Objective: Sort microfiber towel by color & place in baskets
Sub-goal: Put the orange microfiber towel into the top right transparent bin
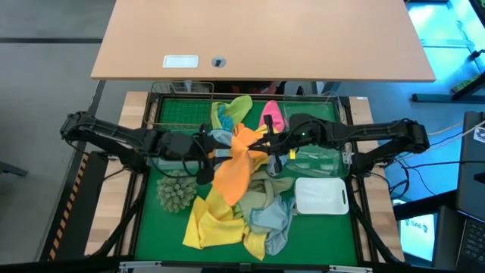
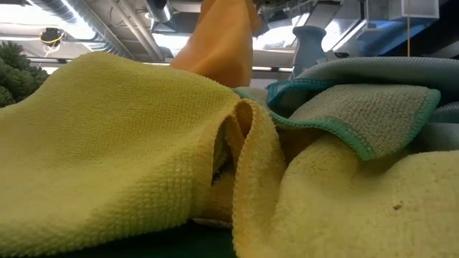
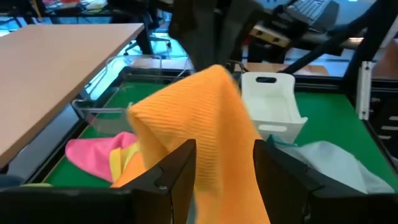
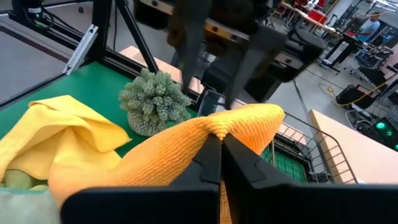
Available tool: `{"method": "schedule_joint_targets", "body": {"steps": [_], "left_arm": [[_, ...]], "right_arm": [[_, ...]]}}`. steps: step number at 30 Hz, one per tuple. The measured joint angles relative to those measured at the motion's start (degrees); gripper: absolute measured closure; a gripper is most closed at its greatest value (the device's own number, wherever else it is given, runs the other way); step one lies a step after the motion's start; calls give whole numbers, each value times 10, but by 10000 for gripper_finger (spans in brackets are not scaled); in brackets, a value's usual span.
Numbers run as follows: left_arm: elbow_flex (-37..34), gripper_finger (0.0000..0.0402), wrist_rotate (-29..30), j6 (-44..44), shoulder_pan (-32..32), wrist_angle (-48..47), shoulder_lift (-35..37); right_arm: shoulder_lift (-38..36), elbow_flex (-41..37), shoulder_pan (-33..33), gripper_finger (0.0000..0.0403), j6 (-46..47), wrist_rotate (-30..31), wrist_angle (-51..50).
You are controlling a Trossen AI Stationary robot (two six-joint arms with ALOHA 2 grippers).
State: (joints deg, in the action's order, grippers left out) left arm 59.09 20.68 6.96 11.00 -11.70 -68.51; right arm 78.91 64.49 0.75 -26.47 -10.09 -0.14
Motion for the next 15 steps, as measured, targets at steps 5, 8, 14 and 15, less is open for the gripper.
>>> {"method": "schedule_joint_targets", "body": {"steps": [5, 8, 14, 15], "left_arm": [[0, 248, 0, 0, 0, 31, 0], [0, 248, 1, 0, 0, 36, 0], [0, 248, 0, 1, 0, 34, 0], [0, 248, 0, 1, 0, 34, 0]], "right_arm": [[0, 2, 0, 401, -3, 0, 0], [-7, 31, 0, 401, -9, 4, -35], [-30, 141, 0, 402, -26, 34, -162], [-31, 163, 0, 402, -27, 44, -181]]}}
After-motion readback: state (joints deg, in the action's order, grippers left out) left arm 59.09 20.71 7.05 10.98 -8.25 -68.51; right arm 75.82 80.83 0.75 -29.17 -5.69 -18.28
